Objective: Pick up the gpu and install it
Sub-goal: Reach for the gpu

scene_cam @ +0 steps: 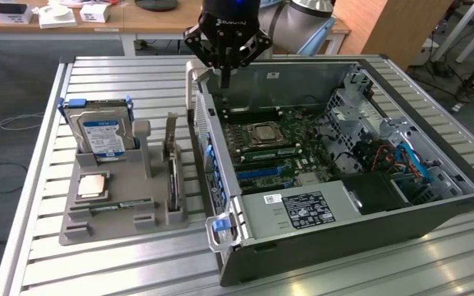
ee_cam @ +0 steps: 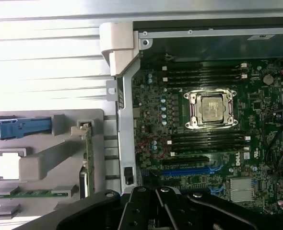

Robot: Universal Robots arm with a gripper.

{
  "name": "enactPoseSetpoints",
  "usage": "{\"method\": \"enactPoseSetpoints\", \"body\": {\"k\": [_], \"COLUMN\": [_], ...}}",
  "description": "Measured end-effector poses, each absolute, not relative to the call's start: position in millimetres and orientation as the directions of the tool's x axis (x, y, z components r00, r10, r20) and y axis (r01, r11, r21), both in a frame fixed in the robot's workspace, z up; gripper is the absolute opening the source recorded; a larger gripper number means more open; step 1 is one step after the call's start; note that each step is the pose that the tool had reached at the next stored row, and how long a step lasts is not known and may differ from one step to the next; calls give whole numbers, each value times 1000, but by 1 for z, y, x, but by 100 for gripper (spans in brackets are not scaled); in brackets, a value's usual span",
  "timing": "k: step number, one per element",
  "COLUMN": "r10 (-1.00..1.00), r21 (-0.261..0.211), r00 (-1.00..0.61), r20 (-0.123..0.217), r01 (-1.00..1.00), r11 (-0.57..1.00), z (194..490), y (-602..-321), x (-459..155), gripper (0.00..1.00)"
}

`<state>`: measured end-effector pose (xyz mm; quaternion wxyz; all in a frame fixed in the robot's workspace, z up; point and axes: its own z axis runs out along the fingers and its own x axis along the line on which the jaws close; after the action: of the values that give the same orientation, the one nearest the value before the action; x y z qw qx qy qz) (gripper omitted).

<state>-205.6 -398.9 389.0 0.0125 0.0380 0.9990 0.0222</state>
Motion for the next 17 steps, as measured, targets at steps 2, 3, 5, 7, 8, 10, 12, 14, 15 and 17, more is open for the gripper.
{"method": "enactPoseSetpoints", "body": {"k": [2, 3, 5, 7, 8, 10, 12, 14, 15, 17], "r10": [76, 77, 77, 76, 76, 77, 77, 77, 77, 77], "r21": [45, 45, 45, 45, 45, 45, 45, 45, 45, 45], "r00": [-997, -997, -997, -997, -997, -997, -997, -997, -997, -997], "r20": [-23, -23, -23, -23, -23, -23, -23, -23, -23, -23], "r01": [75, 75, 76, 75, 75, 76, 76, 75, 75, 75], "r11": [996, 996, 996, 996, 996, 996, 996, 996, 996, 996], "z": [389, 389, 388, 388, 388, 388, 388, 387, 387, 387], "y": [-399, -399, -399, -399, -399, -399, -399, -399, -399, -399], "x": [-211, -214, -220, -225, -228, -234, -239, -245, -247, -253], "gripper": [11, 11, 11, 11, 11, 11, 11, 11, 11, 11]}}
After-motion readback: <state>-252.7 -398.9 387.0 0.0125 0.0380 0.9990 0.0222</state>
